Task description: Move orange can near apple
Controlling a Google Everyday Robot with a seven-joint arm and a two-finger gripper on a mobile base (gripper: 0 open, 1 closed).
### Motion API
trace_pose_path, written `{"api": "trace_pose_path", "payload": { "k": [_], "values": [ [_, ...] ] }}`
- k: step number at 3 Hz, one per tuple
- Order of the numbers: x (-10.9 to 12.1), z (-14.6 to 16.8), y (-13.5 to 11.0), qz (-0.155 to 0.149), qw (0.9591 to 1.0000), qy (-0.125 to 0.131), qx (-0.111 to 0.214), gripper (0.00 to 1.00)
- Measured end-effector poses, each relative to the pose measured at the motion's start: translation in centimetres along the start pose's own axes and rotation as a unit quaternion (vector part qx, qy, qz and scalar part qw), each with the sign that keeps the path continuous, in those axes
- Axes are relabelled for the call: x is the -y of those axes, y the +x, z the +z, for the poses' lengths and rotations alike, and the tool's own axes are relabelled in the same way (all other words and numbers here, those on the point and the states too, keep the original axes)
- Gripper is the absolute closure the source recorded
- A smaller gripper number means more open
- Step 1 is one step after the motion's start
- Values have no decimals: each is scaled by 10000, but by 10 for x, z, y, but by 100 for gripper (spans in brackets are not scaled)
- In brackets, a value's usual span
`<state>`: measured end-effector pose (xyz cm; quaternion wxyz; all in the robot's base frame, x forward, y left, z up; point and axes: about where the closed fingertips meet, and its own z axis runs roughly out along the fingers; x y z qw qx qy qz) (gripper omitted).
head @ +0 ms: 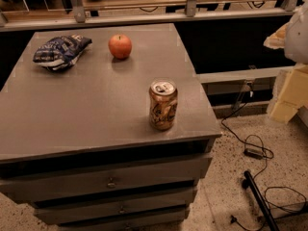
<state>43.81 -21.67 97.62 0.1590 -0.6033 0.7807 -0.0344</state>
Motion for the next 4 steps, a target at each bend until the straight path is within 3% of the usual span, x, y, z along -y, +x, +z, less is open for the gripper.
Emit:
{"api": "trace_pose_path", "payload": {
  "k": [1,2,3,4],
  "values": [
    [0,-2,-3,-60,10000,54,55,0],
    [-2,-4,-22,-369,9980,34,513,0],
    [-3,-12,-73,-1157,9804,92,1591,0],
    [-39,-35,-163,-2383,9246,-141,2969,0]
  ]
}}
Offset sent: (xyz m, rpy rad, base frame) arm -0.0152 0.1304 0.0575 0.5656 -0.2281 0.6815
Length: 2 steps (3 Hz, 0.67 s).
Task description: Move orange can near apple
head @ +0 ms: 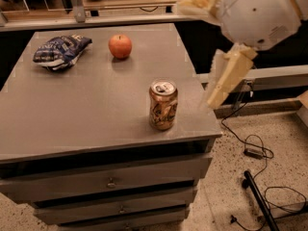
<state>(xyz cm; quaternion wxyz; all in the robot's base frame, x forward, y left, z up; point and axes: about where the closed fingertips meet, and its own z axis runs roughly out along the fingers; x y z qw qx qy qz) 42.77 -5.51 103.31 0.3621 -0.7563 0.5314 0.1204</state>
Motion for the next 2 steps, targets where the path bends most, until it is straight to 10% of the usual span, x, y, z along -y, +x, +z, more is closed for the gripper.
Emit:
{"api": "trace_pose_path", "payload": {
  "k": [2],
  "values": [
    [3,6,8,203,9995,11,255,0]
  ]
}}
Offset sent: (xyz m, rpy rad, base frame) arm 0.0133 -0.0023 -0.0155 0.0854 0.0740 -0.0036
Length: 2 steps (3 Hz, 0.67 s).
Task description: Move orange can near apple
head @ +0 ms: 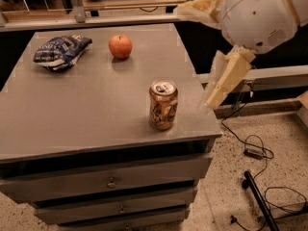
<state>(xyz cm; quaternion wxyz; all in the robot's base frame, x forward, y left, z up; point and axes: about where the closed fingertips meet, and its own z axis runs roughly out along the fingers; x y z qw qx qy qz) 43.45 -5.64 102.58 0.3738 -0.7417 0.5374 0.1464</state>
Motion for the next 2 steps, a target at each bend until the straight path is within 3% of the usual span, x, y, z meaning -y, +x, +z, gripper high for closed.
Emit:
{"api": "trace_pose_path", "payload": {
  "k": [1,2],
  "values": [
    [13,14,21,256,9986,102,444,0],
    [25,45,37,542,9933,153,1013,0]
  ]
}}
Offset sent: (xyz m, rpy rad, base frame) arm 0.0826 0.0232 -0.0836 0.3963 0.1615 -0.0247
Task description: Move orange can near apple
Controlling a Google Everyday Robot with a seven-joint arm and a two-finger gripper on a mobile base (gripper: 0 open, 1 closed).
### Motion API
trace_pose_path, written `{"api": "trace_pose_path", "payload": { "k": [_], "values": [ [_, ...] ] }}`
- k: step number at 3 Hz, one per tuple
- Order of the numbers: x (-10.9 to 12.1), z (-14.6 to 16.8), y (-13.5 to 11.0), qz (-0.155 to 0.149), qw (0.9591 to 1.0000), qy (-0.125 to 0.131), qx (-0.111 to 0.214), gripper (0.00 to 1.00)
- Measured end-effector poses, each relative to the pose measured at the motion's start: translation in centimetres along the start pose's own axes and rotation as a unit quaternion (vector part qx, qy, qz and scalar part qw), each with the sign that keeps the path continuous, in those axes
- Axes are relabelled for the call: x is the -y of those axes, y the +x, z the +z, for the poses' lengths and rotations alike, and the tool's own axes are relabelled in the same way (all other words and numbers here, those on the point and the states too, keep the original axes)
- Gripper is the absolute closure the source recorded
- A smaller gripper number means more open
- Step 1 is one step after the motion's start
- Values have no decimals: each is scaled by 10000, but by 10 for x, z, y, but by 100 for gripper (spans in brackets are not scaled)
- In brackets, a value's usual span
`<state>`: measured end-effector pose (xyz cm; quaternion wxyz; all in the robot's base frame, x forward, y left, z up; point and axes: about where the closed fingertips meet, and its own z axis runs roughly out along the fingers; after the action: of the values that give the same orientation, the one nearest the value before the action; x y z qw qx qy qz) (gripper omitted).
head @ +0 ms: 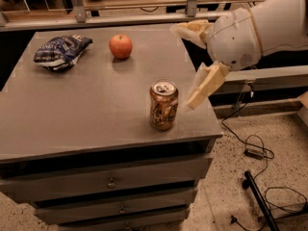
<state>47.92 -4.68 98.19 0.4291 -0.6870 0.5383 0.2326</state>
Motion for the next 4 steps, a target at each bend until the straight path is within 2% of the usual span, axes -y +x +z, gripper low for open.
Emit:
{"api": "trace_pose_path", "payload": {
  "k": [1,2,4],
  "values": [
    [7,26,20,325,9985,27,430,0],
    [1,47,33,611,9953,-9,746,0],
    [-33,72,44,1076,9865,-208,1216,3]
  ]
}}
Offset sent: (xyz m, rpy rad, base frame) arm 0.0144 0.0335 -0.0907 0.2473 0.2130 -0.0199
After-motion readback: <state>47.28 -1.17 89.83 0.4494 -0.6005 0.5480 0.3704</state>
